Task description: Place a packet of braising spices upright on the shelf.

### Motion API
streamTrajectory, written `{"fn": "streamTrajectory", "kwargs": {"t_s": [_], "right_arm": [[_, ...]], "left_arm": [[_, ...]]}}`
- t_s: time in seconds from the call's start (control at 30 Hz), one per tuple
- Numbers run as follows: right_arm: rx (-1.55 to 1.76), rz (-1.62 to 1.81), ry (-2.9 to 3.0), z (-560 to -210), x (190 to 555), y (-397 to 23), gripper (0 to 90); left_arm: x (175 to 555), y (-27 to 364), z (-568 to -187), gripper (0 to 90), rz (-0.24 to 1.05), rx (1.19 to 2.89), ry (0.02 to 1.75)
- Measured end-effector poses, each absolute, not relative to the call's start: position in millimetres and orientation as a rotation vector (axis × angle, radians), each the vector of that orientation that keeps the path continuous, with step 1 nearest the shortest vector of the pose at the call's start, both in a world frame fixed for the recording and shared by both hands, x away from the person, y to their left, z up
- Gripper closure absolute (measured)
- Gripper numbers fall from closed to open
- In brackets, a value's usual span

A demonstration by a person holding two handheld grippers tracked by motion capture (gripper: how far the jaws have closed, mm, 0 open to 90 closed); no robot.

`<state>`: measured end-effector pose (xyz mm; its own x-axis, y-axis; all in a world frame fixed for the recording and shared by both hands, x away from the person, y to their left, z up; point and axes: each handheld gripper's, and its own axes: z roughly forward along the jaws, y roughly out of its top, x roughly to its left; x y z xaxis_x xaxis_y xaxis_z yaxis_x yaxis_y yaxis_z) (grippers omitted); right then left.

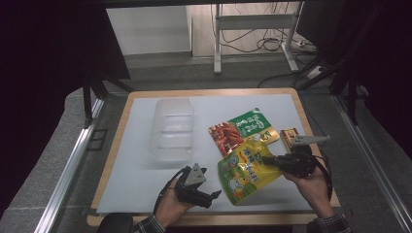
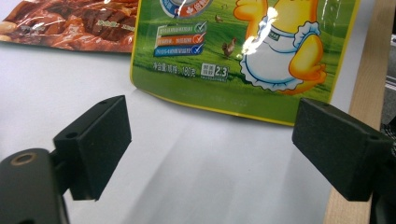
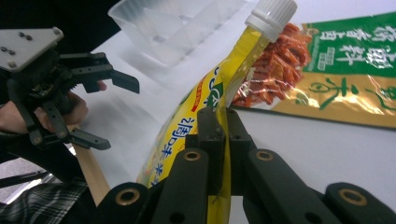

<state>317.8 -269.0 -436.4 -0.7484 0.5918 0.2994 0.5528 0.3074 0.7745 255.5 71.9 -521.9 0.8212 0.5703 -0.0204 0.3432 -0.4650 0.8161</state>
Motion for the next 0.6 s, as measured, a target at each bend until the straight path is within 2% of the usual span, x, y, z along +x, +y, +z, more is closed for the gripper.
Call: {"fn": "streamTrajectory", "kwargs": {"t_s": [0.6], "right_arm": [[0.958, 1.467, 2.552, -406, 319, -250, 88.9]], "left_arm": [[243, 89, -521, 3.5, 0.363, 2.07, 0.692]]}}
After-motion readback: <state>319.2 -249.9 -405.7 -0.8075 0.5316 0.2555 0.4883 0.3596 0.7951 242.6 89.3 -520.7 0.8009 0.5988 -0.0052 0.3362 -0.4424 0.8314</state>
